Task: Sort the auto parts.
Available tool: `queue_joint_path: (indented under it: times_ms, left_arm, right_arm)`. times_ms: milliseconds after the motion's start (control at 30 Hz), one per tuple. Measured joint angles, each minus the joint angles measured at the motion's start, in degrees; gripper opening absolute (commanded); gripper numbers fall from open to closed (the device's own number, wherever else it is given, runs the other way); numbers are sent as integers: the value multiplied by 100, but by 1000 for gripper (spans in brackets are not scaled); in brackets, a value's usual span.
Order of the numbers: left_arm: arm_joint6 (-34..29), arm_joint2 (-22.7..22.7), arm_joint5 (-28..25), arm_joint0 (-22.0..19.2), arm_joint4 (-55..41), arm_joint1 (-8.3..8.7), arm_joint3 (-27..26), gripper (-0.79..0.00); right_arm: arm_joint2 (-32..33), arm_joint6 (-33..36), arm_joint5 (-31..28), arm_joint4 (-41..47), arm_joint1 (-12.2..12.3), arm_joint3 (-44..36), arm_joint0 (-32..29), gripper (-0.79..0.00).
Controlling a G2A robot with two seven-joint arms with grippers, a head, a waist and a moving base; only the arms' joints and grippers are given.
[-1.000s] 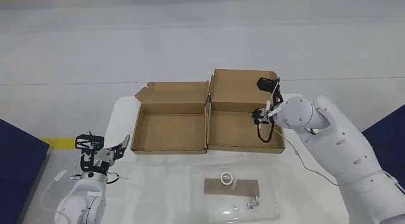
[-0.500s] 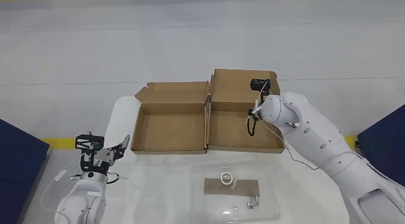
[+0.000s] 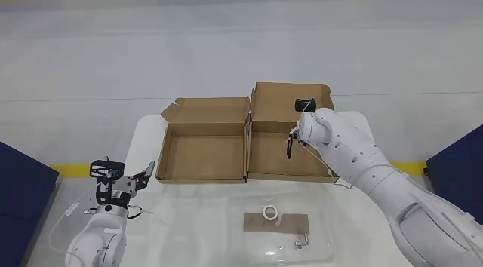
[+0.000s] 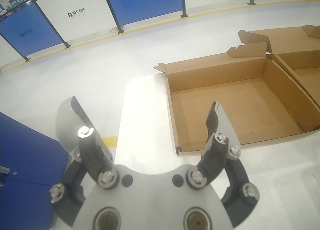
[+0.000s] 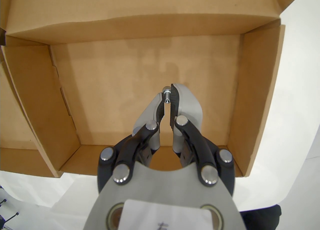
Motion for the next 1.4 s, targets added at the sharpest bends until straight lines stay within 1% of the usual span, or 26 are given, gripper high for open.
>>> queue_joint_path:
  times_ms: [133,233,300,700,867,1400]
  left_arm:
    - [0,0,0,0,0,0,0,0]
    - [0,0,0,0,0,0,0,0]
    - [0,0,0,0,0,0,0,0]
    - [0,0,0,0,0,0,0,0]
    - [0,0,0,0,0,0,0,0]
    - [0,0,0,0,0,0,0,0]
  right_arm:
    - [11,-28,-10,-10,5,-3,-26,-785]
    - [124,-283,-22,32,13,79,-168,-785]
    - [206,-333,20,59,23,161,-215,-785]
    - [538,-300,332,-128,106,266,-487,-785]
    - [653,-283,344,-161,121,284,-583,-785]
    - [749,-210,213,-235,3,468,-663,-785]
